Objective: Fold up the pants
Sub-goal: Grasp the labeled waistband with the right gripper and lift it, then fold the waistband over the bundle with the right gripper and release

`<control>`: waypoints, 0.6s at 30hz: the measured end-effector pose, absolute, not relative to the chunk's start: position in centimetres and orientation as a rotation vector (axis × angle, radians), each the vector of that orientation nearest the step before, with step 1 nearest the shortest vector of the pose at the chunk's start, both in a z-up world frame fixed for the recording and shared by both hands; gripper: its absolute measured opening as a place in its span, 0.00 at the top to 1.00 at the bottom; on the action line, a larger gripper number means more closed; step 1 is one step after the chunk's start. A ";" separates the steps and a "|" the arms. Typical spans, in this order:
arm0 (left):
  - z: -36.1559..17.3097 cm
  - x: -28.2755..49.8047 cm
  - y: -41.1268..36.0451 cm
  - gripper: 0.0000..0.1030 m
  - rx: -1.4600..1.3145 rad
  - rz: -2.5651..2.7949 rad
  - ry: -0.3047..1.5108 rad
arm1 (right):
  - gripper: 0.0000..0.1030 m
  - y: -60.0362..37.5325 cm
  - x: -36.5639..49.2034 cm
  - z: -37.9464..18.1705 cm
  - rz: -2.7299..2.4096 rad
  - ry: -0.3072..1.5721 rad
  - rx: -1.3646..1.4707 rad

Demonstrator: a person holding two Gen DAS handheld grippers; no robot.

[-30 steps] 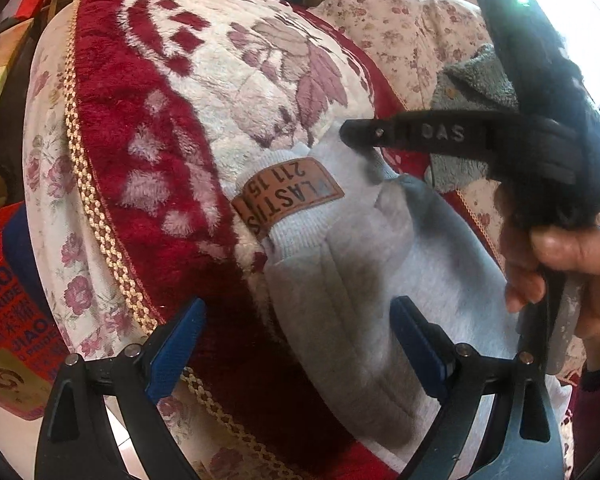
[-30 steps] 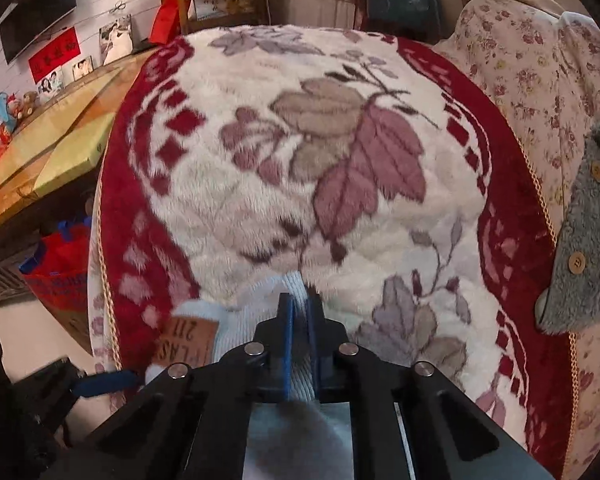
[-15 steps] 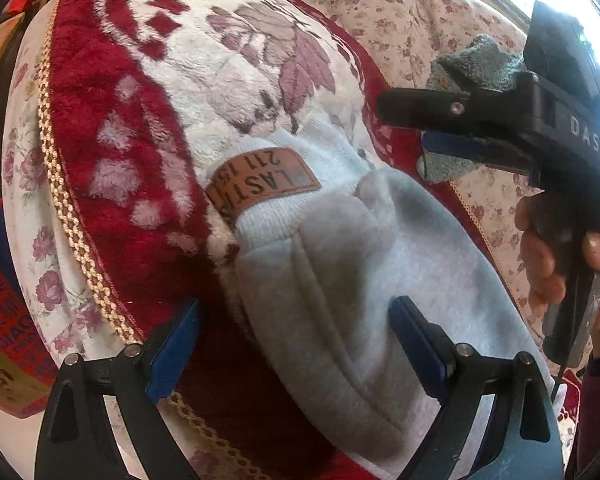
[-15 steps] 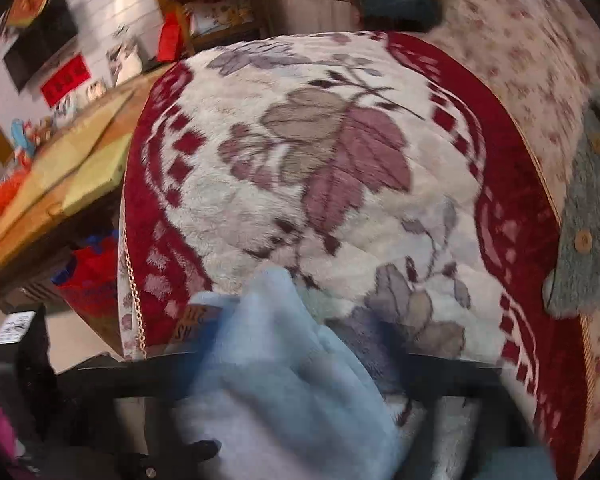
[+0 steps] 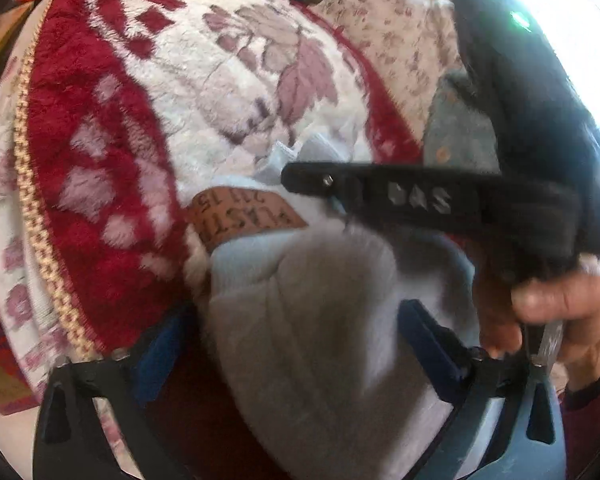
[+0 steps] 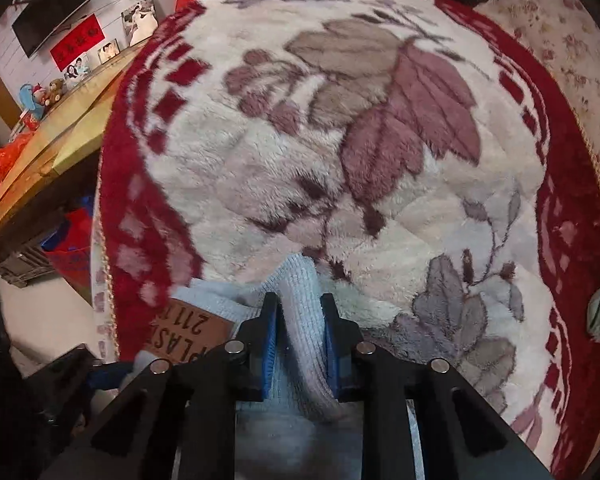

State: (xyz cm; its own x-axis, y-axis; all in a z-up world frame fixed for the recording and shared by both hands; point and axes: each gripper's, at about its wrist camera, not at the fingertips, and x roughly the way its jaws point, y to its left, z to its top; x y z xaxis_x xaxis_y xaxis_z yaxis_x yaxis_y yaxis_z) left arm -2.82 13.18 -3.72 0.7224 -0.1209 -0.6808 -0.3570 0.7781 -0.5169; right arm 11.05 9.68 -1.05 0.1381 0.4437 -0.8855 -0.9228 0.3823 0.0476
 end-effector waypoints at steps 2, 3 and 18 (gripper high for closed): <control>-3.7 -2.5 12.9 0.42 -0.687 0.092 0.768 | 0.85 9.0 10.5 0.2 1.082 0.954 -0.593; -3.5 -2.6 12.5 0.56 -0.680 0.066 0.761 | 0.85 8.7 10.4 0.7 1.079 0.944 -0.586; 6.3 -6.5 5.0 0.67 -0.472 0.009 0.603 | 0.85 -2.5 5.4 13.2 1.068 0.736 -0.393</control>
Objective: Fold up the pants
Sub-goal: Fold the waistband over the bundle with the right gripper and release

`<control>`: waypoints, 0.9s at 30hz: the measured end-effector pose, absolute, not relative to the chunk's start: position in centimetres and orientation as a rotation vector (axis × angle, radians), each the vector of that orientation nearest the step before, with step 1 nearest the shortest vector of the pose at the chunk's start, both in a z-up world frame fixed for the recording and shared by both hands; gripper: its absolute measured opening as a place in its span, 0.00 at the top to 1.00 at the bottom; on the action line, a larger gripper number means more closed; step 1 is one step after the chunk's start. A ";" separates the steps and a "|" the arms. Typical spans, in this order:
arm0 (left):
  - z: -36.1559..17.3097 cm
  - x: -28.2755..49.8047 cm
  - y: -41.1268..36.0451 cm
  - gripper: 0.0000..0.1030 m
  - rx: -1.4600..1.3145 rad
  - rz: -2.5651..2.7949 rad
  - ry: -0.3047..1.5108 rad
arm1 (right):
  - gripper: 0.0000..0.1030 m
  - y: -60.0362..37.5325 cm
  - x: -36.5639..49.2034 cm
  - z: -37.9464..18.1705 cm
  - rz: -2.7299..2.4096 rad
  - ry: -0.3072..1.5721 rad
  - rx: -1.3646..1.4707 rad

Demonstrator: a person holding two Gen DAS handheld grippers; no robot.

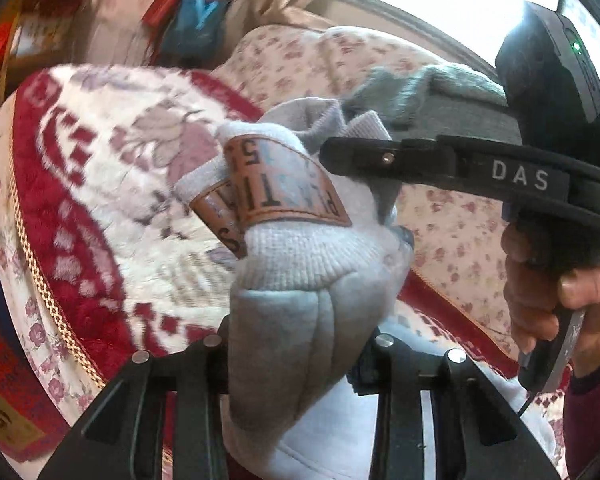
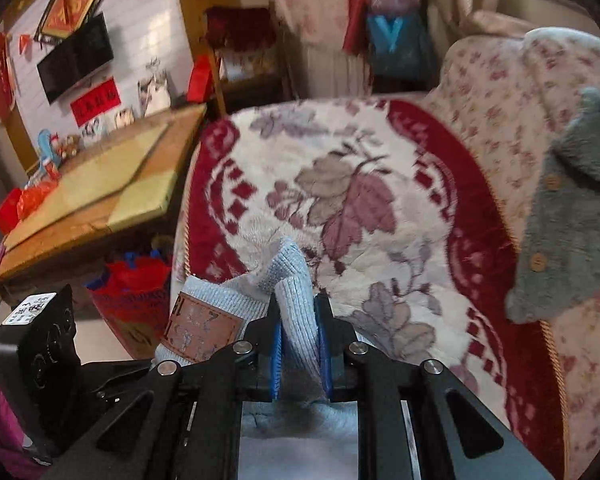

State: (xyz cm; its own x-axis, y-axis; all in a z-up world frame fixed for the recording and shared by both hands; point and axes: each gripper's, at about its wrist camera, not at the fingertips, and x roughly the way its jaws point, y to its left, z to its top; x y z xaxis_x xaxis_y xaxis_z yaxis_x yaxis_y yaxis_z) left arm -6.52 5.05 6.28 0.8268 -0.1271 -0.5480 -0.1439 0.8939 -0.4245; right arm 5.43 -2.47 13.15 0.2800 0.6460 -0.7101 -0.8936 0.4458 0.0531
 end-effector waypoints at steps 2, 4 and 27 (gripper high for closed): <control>7.2 -7.0 3.1 0.67 -0.433 -0.006 0.596 | 0.85 -4.5 4.7 14.2 1.044 0.719 -0.376; 8.1 -7.4 0.9 0.67 -0.393 -0.024 0.592 | 0.85 -6.7 3.9 14.9 1.023 0.708 -0.361; 1.8 -12.8 -19.1 0.65 0.171 -0.008 0.660 | 0.85 -31.3 -3.6 6.6 0.701 0.878 -0.126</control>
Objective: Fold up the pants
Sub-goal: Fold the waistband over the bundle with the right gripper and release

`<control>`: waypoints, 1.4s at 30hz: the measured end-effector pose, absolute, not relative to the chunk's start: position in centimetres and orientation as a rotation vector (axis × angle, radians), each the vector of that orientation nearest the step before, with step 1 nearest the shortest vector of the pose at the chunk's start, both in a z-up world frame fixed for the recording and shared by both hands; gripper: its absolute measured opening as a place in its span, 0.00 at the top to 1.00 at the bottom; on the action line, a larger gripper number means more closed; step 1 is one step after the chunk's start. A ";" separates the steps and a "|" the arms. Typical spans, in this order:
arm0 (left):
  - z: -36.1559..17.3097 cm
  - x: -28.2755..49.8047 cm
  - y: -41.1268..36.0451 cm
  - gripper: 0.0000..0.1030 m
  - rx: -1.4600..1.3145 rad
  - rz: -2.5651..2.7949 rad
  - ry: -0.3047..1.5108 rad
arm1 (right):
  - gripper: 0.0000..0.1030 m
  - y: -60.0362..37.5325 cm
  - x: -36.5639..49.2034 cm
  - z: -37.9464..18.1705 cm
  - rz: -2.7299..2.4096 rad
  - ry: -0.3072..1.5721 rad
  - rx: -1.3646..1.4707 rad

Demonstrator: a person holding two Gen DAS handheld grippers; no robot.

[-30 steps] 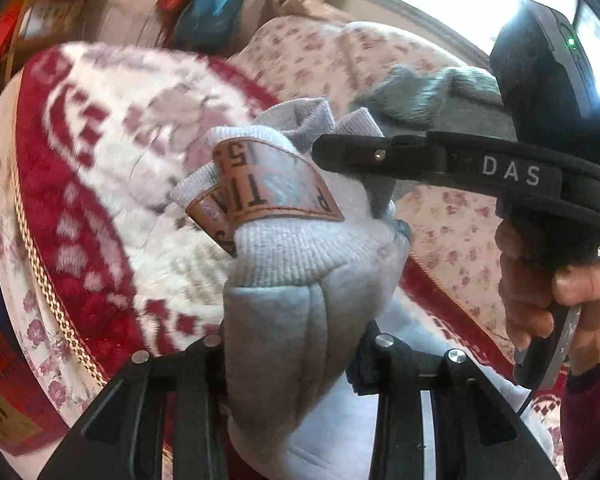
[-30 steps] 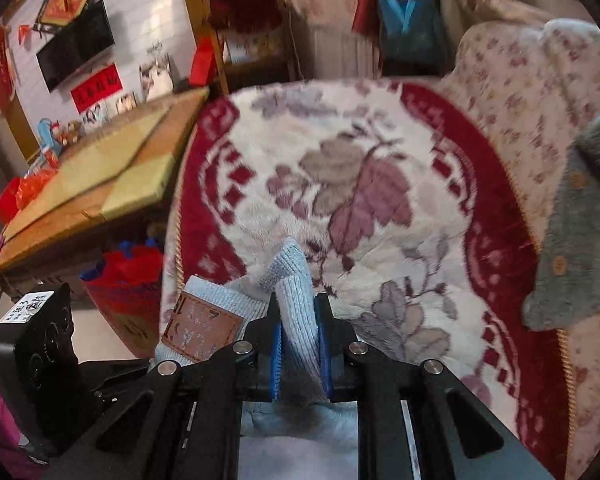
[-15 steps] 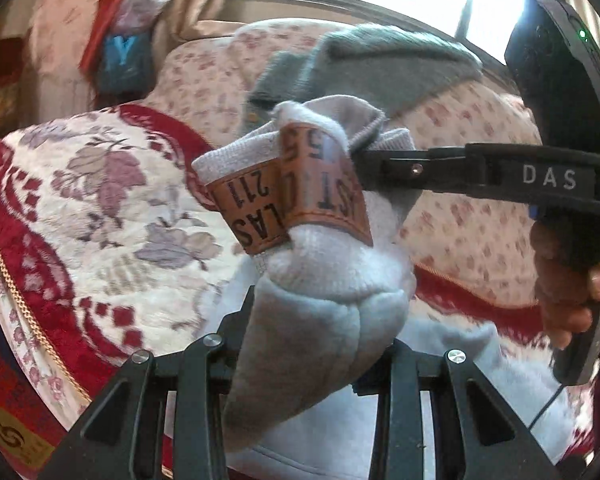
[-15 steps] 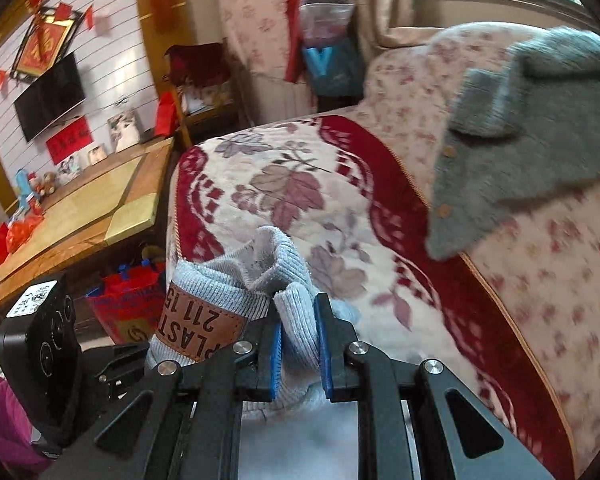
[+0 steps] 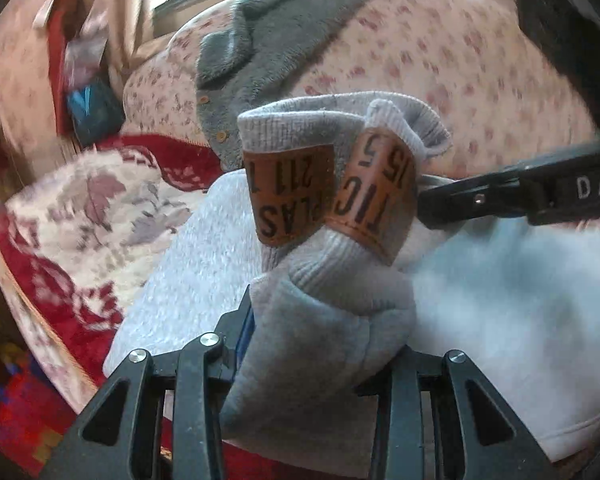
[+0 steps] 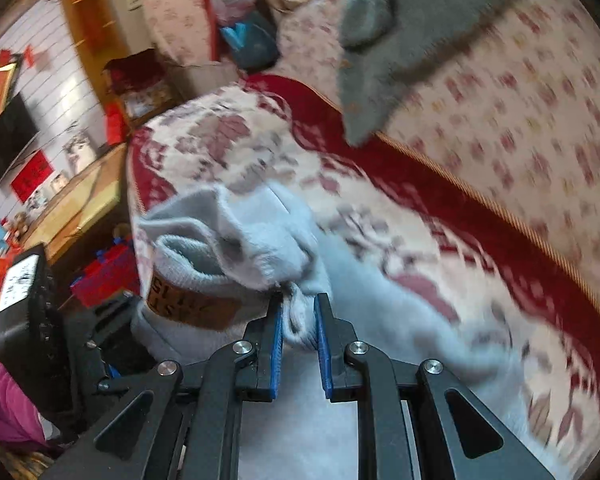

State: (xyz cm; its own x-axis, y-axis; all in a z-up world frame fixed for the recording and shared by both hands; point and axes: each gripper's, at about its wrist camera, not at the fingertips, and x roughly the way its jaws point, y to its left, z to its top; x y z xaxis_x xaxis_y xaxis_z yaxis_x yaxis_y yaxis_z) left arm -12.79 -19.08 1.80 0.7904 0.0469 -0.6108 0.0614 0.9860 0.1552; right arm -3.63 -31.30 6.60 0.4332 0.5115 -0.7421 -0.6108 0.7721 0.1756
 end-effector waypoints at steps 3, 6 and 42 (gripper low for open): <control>0.4 -13.5 -21.6 0.60 0.340 0.045 0.648 | 0.85 -32.9 -3.8 4.4 0.659 0.935 -0.113; -0.3 -14.5 -23.0 0.48 0.421 0.066 0.620 | 0.82 -34.0 -4.0 3.2 0.626 0.957 -0.109; 2.9 -14.2 -17.1 0.25 -0.053 -0.589 0.685 | 0.68 -28.3 0.5 5.6 0.760 1.035 0.021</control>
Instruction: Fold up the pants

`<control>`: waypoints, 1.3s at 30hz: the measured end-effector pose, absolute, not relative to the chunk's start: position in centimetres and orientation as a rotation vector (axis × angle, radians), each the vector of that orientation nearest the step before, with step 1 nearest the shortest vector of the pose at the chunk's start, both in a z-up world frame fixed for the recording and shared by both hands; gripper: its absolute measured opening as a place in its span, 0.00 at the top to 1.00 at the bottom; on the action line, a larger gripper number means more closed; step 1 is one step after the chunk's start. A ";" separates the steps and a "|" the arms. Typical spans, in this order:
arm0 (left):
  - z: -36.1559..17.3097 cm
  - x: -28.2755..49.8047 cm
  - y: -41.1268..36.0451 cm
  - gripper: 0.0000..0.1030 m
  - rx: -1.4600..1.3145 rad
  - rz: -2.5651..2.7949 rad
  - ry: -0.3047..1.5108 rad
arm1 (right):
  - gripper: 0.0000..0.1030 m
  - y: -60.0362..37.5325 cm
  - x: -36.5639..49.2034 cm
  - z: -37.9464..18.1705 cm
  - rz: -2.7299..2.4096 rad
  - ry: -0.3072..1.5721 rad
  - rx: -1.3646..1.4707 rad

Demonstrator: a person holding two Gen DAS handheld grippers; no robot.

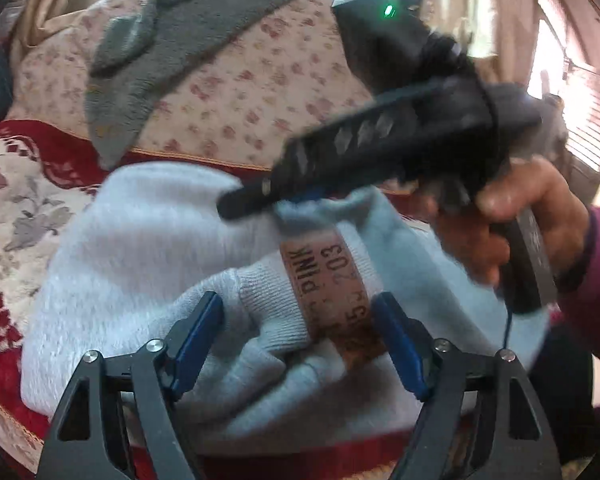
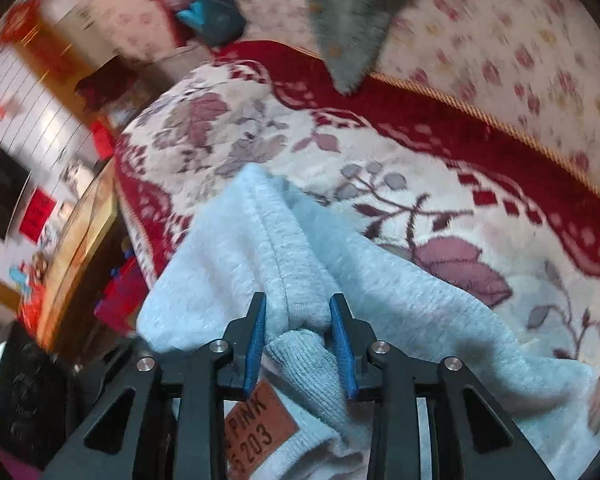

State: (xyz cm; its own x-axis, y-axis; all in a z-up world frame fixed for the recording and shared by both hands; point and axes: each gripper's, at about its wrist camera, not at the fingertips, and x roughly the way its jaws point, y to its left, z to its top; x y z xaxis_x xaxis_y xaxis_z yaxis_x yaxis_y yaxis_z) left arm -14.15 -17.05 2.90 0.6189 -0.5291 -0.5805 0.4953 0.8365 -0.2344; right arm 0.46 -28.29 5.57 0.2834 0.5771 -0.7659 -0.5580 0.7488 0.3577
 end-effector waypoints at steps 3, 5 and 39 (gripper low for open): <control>2.3 -14.8 -17.6 0.25 -0.055 -0.622 0.696 | 0.68 -29.1 -0.3 6.4 0.757 0.994 0.013; 1.3 -14.6 -18.2 0.25 -0.047 -0.613 0.720 | 0.68 -29.1 -0.1 5.0 0.695 1.007 -0.024; 5.2 -13.5 -27.4 0.11 0.008 -0.587 0.717 | 0.12 -47.7 -21.0 7.7 0.472 0.897 0.370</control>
